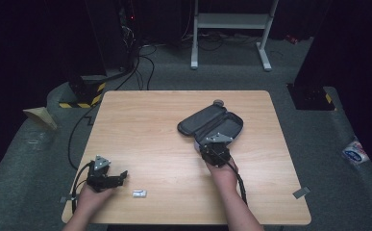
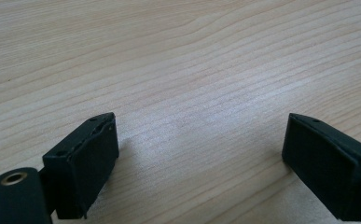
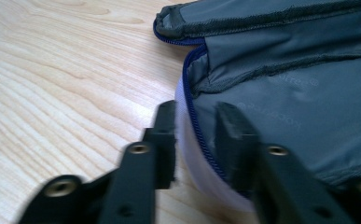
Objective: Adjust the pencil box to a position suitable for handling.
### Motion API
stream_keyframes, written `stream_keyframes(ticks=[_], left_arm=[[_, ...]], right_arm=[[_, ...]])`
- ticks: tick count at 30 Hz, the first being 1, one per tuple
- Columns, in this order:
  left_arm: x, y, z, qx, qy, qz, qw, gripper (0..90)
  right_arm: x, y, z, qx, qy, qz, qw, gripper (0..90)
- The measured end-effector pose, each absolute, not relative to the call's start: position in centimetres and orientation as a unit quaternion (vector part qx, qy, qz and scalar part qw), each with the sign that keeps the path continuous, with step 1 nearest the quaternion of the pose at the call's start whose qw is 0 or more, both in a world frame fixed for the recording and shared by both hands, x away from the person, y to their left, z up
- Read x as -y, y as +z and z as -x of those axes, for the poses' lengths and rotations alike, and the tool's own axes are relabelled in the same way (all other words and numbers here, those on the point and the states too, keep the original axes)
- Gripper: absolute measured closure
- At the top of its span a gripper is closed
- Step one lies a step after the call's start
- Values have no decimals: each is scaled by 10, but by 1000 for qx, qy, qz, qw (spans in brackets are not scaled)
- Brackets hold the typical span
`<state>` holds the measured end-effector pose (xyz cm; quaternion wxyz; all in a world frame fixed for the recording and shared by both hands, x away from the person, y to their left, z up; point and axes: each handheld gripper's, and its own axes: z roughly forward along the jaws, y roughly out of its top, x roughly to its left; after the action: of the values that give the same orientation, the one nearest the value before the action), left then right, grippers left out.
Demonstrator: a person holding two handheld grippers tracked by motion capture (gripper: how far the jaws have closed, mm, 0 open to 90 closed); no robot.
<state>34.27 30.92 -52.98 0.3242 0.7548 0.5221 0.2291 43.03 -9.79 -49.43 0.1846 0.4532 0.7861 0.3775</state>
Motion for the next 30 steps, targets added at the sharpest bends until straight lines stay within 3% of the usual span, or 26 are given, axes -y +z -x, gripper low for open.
stream_keyframes(ticks=[1, 2, 6, 17, 20, 23, 28, 30], left_arm=[[-309, -530, -343, -522, 229, -755, 324, 109], [-309, -530, -343, -522, 229, -755, 324, 109], [-309, -530, -342, -523, 230, -754, 324, 114], [-310, -530, -342, -524, 228, -753, 325, 128], [-310, -530, -341, -523, 231, -753, 326, 134], [-310, -530, -342, -522, 230, -754, 326, 135], [-310, -529, -341, -520, 229, -755, 328, 144], [-310, -528, -342, -519, 224, -758, 325, 150]], right_arm=[[98, -494, -430, -786, 377, -453, 185, 725], [97, -496, -428, -788, 382, -448, 182, 799], [92, -499, -418, -792, 389, -436, 179, 855], [60, -499, -385, -802, 414, -399, 162, 857], [49, -495, -378, -802, 430, -386, 153, 729], [52, -489, -375, -793, 444, -387, 153, 687], [80, -472, -377, -774, 445, -406, 192, 616], [109, -466, -387, -758, 434, -434, 219, 596]])
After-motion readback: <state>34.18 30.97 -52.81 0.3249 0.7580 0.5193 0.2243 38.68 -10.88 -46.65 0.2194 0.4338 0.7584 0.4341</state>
